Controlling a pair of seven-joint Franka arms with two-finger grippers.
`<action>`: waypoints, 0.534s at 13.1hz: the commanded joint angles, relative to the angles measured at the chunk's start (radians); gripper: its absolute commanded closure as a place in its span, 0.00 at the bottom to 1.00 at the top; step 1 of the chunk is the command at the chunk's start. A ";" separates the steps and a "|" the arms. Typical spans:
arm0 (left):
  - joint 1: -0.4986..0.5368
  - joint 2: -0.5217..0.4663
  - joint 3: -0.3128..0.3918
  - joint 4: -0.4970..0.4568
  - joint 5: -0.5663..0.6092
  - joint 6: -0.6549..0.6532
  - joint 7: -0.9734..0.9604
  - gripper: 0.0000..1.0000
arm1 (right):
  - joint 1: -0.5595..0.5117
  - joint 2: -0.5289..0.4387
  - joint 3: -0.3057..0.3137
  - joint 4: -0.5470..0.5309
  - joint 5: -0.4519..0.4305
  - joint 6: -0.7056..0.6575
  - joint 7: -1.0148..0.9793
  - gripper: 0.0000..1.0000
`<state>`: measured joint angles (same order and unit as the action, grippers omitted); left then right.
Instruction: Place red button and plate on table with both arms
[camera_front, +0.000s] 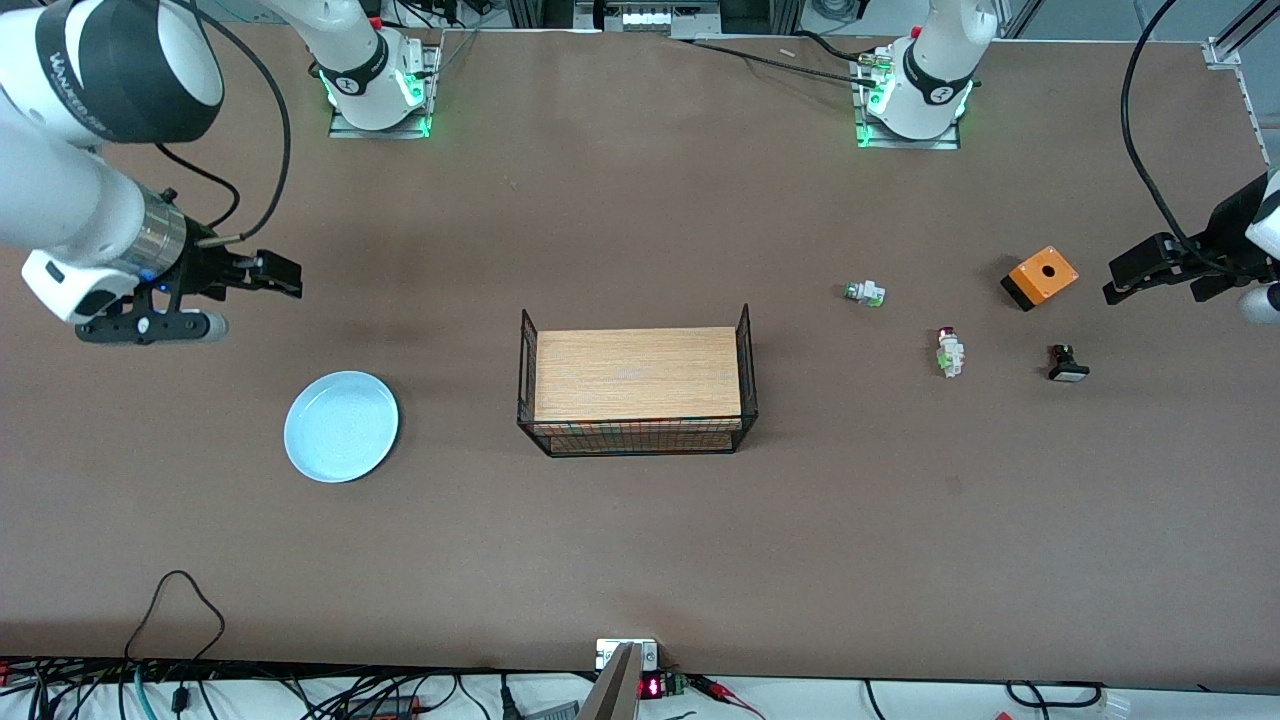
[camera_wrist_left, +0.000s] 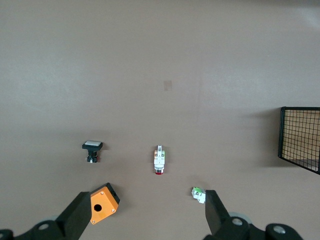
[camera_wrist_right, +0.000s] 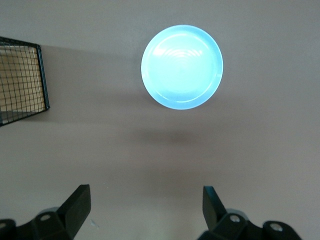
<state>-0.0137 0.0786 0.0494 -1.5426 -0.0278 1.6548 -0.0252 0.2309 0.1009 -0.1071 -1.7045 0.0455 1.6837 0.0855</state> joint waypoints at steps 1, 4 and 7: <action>-0.008 -0.022 0.009 -0.019 -0.014 -0.003 0.010 0.00 | -0.004 -0.030 0.006 -0.037 -0.013 0.034 0.011 0.01; -0.008 -0.023 0.003 -0.018 -0.012 -0.003 0.008 0.00 | -0.004 -0.029 0.007 -0.035 -0.013 0.024 0.016 0.00; -0.009 -0.023 0.003 -0.019 -0.011 -0.004 0.008 0.00 | -0.018 -0.007 0.000 -0.017 -0.013 0.034 -0.001 0.00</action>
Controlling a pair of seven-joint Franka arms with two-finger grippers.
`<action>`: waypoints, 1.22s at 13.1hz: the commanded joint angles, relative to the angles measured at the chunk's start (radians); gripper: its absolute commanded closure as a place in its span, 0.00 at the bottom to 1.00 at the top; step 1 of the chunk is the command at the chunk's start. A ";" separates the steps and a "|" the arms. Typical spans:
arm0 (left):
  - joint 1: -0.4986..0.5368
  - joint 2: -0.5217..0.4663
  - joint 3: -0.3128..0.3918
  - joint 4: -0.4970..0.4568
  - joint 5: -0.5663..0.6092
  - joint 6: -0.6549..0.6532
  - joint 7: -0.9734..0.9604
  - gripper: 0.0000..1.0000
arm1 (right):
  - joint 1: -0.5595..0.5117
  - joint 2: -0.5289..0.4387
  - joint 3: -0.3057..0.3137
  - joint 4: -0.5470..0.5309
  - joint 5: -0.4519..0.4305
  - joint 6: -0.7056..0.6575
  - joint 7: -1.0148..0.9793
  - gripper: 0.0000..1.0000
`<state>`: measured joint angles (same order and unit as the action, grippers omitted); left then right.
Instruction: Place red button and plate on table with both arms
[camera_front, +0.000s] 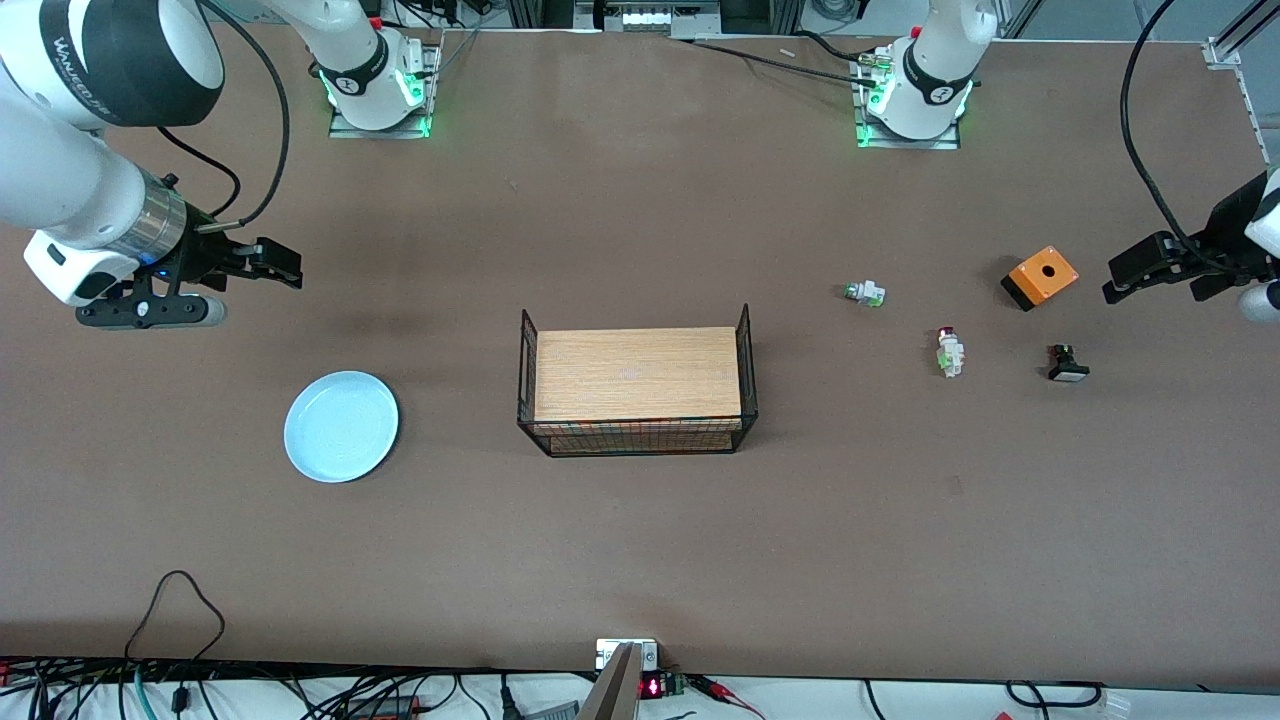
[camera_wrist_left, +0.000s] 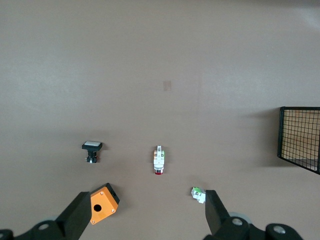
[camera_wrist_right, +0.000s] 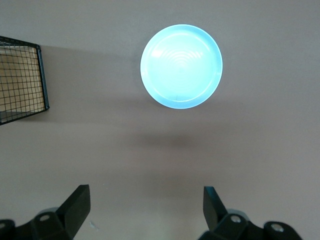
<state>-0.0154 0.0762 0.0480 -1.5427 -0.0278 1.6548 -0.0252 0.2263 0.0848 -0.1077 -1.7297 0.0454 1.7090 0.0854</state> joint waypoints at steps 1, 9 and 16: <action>-0.006 -0.023 0.003 -0.019 -0.011 -0.004 0.008 0.00 | -0.027 0.013 -0.006 0.015 -0.009 0.003 -0.013 0.00; -0.008 -0.023 0.003 -0.017 -0.006 -0.015 0.008 0.00 | -0.105 0.018 -0.018 0.093 -0.071 -0.101 -0.119 0.00; -0.008 -0.023 0.003 -0.017 -0.006 -0.024 0.008 0.00 | -0.074 -0.002 0.000 0.110 -0.018 -0.284 -0.061 0.00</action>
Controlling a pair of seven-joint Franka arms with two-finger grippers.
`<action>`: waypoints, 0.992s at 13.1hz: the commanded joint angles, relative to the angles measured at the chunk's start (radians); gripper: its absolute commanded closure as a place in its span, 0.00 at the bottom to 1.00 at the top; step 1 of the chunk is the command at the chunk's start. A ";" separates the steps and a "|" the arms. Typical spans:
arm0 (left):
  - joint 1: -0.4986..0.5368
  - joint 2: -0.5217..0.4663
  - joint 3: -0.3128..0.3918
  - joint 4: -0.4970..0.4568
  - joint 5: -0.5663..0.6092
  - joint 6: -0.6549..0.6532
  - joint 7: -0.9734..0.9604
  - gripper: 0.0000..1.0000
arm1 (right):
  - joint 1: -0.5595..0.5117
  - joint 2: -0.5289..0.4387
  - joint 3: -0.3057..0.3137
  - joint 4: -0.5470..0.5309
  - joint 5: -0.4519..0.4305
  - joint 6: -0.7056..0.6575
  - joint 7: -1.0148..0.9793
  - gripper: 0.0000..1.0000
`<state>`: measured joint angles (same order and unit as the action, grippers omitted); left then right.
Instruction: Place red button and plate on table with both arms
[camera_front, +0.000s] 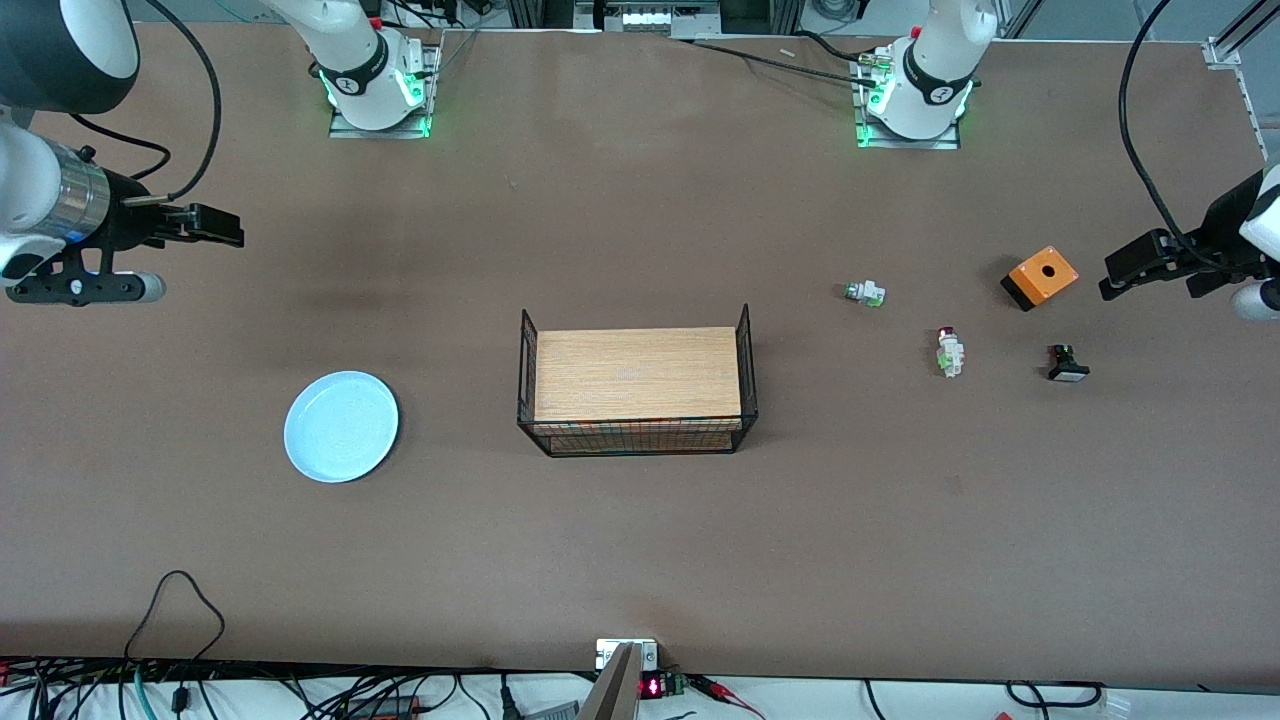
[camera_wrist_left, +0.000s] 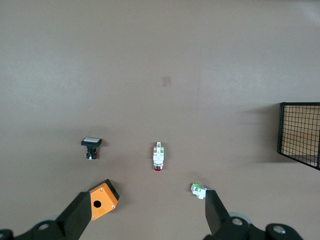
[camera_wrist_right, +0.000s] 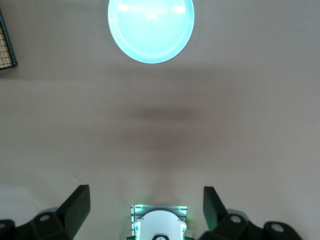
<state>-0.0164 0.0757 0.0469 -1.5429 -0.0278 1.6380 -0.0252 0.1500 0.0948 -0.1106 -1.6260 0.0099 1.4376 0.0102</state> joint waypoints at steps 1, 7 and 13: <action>-0.007 -0.022 0.004 -0.017 -0.007 -0.007 0.008 0.00 | 0.002 -0.020 0.003 -0.009 0.018 -0.005 0.014 0.00; -0.007 -0.022 0.004 -0.016 -0.006 -0.007 0.008 0.00 | 0.002 -0.142 0.003 -0.173 0.018 0.109 0.008 0.00; -0.007 -0.022 0.004 -0.017 -0.006 -0.007 0.008 0.00 | 0.034 -0.133 0.005 -0.120 -0.011 0.050 0.016 0.00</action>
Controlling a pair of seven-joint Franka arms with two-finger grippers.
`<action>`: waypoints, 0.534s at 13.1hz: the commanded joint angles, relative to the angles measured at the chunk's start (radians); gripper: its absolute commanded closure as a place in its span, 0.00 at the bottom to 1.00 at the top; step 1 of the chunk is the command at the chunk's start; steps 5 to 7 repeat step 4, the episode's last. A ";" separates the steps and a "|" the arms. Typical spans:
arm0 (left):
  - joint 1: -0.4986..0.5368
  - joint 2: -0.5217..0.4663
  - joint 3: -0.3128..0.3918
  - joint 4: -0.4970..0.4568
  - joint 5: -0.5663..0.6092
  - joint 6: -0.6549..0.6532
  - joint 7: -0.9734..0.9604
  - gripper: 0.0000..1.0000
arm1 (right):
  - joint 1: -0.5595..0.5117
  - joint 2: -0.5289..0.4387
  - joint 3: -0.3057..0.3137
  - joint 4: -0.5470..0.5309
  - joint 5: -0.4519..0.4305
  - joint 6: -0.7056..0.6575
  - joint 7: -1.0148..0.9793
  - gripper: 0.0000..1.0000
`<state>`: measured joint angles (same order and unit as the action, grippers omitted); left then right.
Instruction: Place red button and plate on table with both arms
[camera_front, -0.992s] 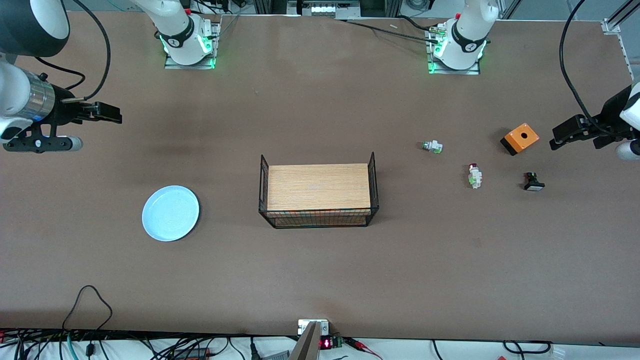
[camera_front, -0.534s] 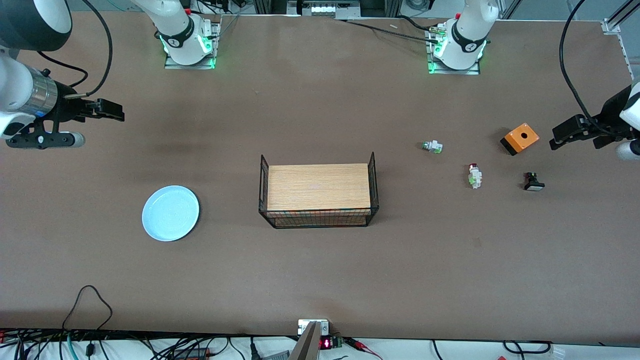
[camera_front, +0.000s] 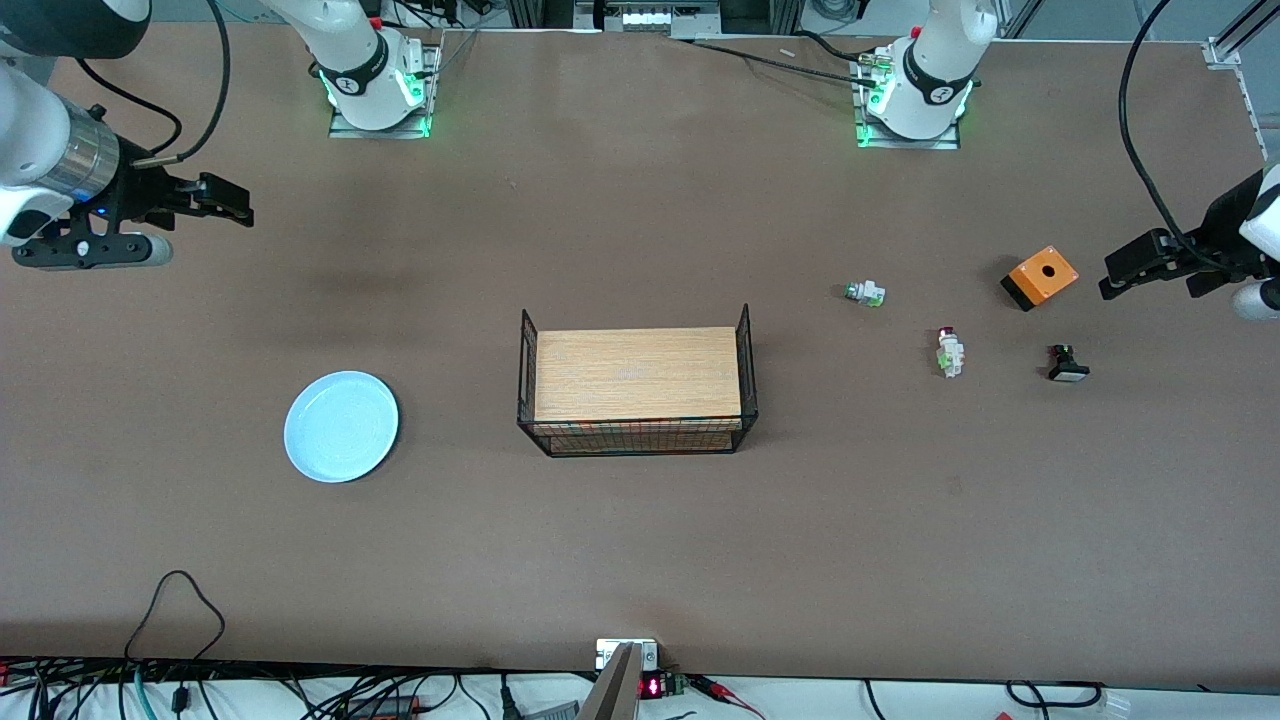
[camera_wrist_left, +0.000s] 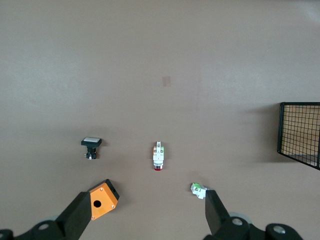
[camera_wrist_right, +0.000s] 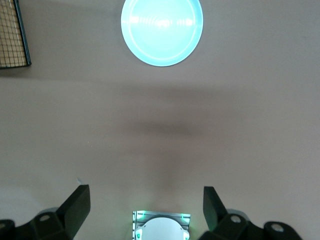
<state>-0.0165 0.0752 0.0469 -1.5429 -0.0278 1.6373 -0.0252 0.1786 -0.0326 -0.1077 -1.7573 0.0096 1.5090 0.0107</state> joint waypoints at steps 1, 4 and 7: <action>-0.006 -0.022 0.004 -0.016 -0.007 -0.007 0.008 0.00 | 0.007 -0.001 0.002 0.022 -0.013 -0.021 0.015 0.00; -0.006 -0.022 0.004 -0.016 -0.007 -0.005 0.008 0.00 | 0.005 0.036 0.002 0.067 -0.066 -0.016 0.006 0.00; -0.006 -0.022 0.004 -0.016 -0.007 -0.005 0.008 0.00 | 0.005 0.036 0.002 0.067 -0.066 -0.016 0.006 0.00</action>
